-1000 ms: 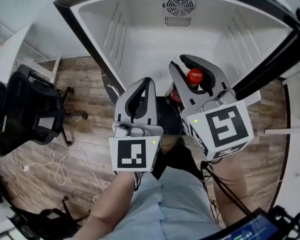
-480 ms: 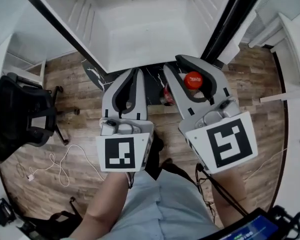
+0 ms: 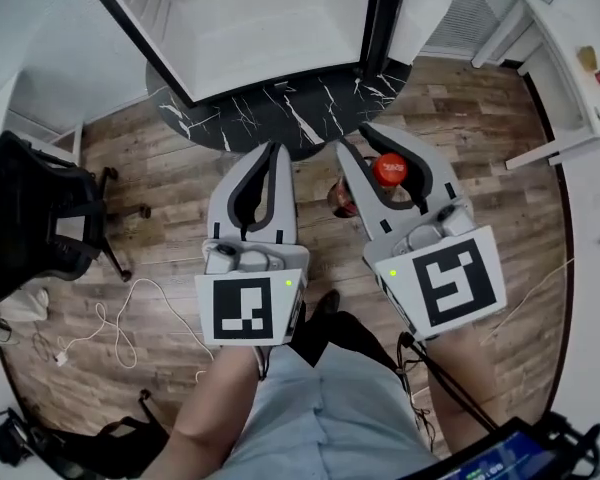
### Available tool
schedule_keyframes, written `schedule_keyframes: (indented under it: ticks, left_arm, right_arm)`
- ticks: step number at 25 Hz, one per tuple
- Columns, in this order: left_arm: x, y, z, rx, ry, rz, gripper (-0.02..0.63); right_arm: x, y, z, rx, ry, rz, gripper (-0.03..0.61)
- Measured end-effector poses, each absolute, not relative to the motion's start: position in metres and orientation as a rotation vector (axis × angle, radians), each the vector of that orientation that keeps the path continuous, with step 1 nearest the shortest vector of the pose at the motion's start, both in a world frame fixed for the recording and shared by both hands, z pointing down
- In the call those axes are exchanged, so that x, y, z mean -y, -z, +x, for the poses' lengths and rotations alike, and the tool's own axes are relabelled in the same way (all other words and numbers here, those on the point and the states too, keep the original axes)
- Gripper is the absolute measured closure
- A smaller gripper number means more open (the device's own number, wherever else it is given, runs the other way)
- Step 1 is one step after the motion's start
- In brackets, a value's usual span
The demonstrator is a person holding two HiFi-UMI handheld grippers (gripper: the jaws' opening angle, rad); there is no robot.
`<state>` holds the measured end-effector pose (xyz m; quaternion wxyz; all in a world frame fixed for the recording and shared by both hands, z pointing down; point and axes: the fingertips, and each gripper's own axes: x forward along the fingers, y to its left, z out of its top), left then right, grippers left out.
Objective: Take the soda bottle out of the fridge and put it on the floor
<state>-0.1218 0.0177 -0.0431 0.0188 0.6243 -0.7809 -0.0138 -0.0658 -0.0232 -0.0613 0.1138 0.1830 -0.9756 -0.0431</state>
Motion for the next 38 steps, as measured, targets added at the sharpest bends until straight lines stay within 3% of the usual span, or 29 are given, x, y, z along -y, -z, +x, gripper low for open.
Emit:
schedule_keyframes:
  ticks: [13, 38]
  left_arm:
    - [-0.066, -0.008, -0.102, 2.292, 0.014, 2.043, 0.603]
    - [-0.026, -0.244, -0.065, 2.039, -0.215, 2.225, 0.603]
  right_arm:
    - [-0.033, -0.002, -0.038, 2.828, 0.056, 0.64, 0.482]
    - [-0.012, -0.258, -0.013, 2.717, -0.101, 0.789, 0.483]
